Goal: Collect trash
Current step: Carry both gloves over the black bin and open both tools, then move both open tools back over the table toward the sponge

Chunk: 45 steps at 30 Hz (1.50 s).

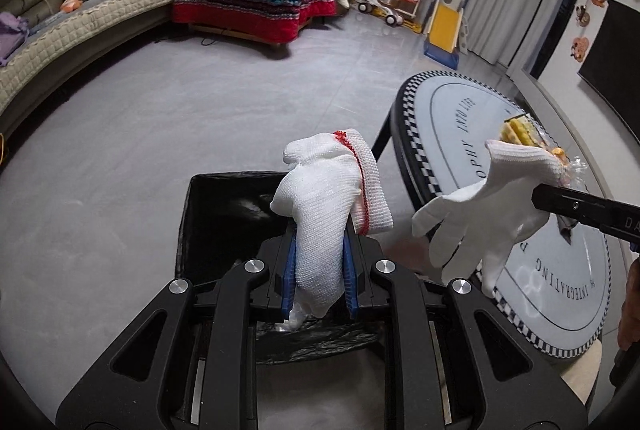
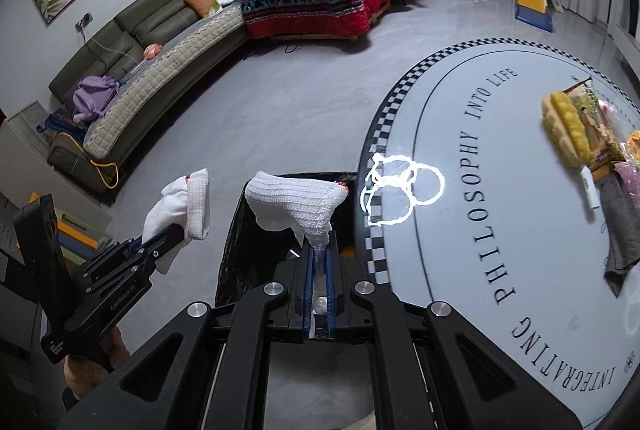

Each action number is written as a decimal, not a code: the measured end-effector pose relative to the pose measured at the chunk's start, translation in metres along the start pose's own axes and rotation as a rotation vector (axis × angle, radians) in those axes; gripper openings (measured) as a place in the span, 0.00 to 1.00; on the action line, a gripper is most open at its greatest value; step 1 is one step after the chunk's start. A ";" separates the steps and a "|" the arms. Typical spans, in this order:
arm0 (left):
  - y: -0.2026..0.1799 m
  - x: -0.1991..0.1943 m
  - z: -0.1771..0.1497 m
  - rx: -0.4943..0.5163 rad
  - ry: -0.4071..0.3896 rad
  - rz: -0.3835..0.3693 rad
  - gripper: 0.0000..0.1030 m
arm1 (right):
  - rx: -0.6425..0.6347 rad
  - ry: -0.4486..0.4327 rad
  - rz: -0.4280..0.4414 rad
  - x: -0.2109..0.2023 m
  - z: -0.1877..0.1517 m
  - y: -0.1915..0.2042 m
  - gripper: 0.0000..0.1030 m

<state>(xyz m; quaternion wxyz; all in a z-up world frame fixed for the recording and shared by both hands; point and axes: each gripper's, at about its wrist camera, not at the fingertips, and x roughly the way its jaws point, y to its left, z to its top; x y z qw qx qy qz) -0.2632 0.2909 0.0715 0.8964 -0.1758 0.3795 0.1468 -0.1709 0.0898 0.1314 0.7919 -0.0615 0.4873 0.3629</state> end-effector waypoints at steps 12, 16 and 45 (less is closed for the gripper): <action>0.070 0.037 -0.032 -0.142 0.117 0.113 0.47 | -0.034 0.162 0.032 0.077 -0.011 0.038 0.16; 0.079 0.035 -0.035 -0.176 0.100 0.188 0.94 | -0.037 0.155 -0.007 0.084 -0.011 0.042 0.54; -0.025 0.044 0.006 0.005 0.091 0.098 0.94 | 0.046 0.020 -0.041 0.011 -0.004 -0.041 0.54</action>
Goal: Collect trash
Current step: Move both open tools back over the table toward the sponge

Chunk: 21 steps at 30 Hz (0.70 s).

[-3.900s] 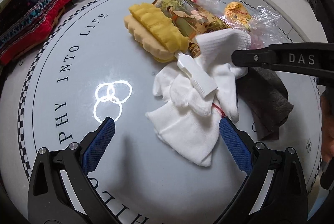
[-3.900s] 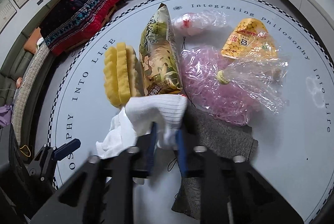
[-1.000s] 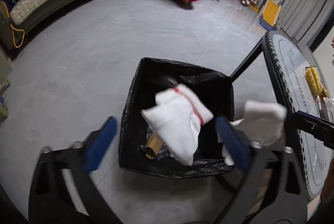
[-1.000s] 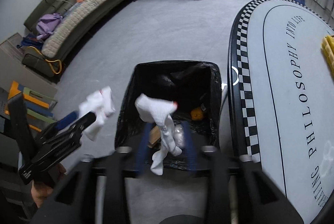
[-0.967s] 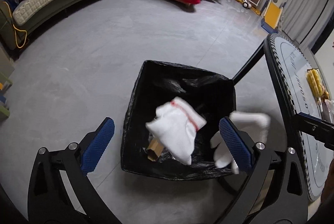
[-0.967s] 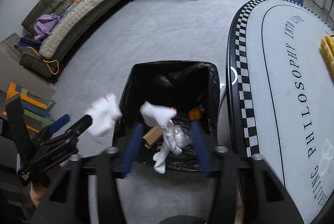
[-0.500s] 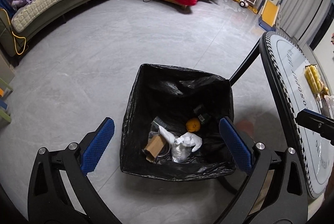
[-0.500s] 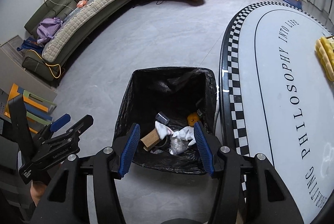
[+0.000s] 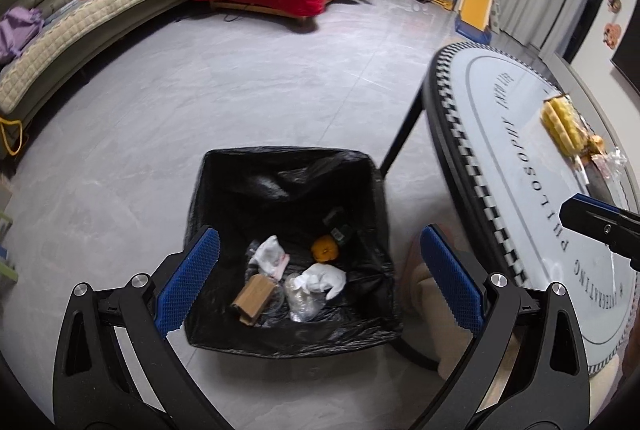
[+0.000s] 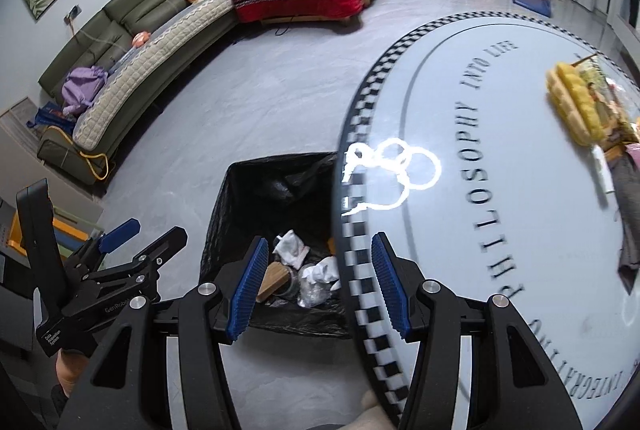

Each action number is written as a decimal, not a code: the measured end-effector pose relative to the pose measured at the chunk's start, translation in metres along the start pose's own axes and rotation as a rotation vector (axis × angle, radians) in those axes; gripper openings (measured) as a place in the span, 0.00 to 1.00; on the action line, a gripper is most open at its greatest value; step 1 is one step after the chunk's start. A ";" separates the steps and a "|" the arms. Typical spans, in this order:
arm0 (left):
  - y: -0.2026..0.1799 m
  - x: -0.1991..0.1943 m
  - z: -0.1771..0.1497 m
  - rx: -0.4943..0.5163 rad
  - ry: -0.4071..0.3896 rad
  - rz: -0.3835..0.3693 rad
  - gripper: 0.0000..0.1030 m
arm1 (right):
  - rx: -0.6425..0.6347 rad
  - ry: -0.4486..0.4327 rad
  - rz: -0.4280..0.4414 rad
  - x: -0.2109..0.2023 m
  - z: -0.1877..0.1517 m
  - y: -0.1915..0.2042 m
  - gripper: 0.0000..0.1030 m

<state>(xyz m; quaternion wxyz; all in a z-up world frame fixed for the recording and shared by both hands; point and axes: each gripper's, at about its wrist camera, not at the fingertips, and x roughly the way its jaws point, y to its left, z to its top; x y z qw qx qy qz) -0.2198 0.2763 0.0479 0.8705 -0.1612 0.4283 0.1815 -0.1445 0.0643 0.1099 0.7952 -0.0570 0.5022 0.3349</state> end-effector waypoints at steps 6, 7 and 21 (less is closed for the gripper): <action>-0.058 0.000 0.015 0.071 0.002 -0.045 0.94 | 0.057 -0.036 -0.025 -0.020 0.008 -0.047 0.54; -0.068 0.000 0.018 0.081 0.004 -0.058 0.94 | 0.066 -0.041 -0.030 -0.023 0.009 -0.054 0.54; -0.189 0.022 0.047 0.189 0.038 -0.169 0.94 | 0.213 -0.096 -0.084 -0.054 0.026 -0.159 0.54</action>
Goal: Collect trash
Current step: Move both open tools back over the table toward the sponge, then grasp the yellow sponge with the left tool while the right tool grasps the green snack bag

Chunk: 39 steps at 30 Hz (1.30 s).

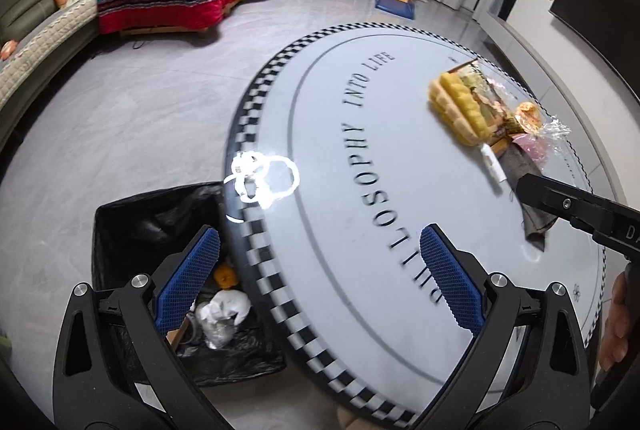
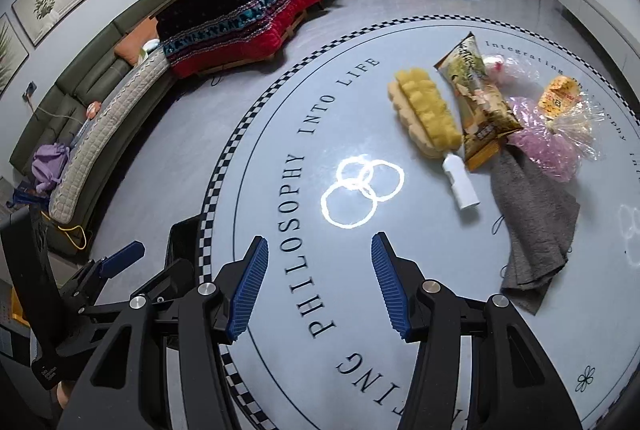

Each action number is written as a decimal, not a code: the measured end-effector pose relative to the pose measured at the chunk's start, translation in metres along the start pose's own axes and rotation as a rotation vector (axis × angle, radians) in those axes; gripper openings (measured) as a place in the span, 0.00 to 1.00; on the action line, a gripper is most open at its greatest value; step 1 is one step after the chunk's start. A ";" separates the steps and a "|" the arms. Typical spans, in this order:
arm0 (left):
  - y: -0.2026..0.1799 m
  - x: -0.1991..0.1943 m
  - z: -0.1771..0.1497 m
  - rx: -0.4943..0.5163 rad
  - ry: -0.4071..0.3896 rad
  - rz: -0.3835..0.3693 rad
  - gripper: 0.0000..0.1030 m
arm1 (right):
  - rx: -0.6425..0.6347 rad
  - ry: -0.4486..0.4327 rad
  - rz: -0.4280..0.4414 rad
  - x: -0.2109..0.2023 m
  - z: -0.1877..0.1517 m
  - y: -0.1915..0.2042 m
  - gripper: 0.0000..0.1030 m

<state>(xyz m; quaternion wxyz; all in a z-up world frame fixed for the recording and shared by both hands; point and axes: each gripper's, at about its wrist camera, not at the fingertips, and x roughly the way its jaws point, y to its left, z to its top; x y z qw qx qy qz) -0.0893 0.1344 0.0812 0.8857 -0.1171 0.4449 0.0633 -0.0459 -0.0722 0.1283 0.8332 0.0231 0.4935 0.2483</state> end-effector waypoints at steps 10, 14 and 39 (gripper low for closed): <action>-0.059 0.047 0.038 0.058 0.044 -0.053 0.94 | 0.083 -0.022 -0.033 0.007 0.039 -0.068 0.54; -0.075 0.062 0.053 0.055 0.048 -0.068 0.94 | 0.093 -0.023 -0.045 0.015 0.056 -0.088 0.54; -0.127 0.160 0.117 0.020 0.115 -0.094 0.94 | 0.069 0.120 -0.106 0.116 0.155 -0.161 0.54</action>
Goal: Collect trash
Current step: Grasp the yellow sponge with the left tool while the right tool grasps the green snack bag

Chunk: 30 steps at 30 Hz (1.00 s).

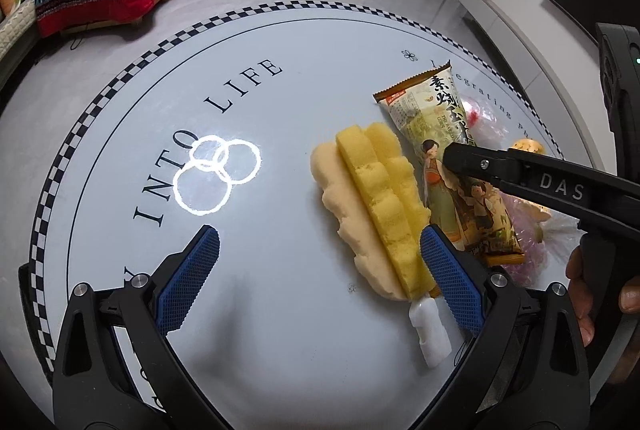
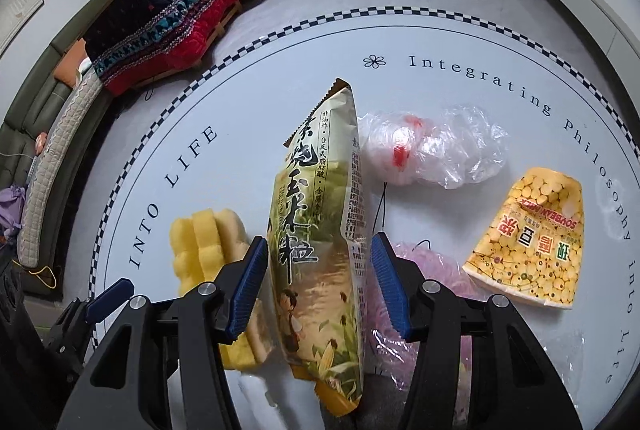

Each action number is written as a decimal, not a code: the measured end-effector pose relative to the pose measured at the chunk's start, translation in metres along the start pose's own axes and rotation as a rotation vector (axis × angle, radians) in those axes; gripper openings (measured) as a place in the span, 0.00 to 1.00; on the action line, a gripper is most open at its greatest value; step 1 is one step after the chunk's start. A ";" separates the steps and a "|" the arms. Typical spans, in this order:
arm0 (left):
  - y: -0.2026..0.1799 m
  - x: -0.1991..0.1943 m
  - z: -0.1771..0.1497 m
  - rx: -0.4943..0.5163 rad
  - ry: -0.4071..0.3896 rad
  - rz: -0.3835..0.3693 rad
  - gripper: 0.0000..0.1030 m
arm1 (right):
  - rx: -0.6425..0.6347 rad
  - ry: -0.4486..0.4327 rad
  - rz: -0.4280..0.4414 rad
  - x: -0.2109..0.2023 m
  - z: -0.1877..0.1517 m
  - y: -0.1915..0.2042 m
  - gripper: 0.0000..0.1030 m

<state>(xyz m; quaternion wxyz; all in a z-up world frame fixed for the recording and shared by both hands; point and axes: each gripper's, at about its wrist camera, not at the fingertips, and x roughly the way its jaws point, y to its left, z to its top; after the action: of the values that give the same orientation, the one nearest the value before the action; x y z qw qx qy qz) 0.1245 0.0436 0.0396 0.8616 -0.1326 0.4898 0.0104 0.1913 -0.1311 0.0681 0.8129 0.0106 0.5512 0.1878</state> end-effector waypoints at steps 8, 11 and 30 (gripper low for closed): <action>-0.013 0.015 0.005 0.002 0.020 0.002 0.94 | -0.035 -0.044 0.004 -0.003 0.008 -0.003 0.40; -0.018 0.021 0.008 0.005 0.026 -0.001 0.94 | -0.049 -0.085 -0.002 -0.018 0.006 -0.004 0.39; -0.057 0.036 0.007 0.026 0.051 -0.091 0.49 | 0.010 -0.151 0.018 -0.060 -0.009 -0.023 0.40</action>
<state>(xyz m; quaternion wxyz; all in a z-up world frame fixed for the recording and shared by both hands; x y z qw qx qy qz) 0.1575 -0.0135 0.0252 0.8502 -0.1437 0.5050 -0.0388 0.1702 -0.1735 0.1128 0.8504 0.0335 0.4892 0.1909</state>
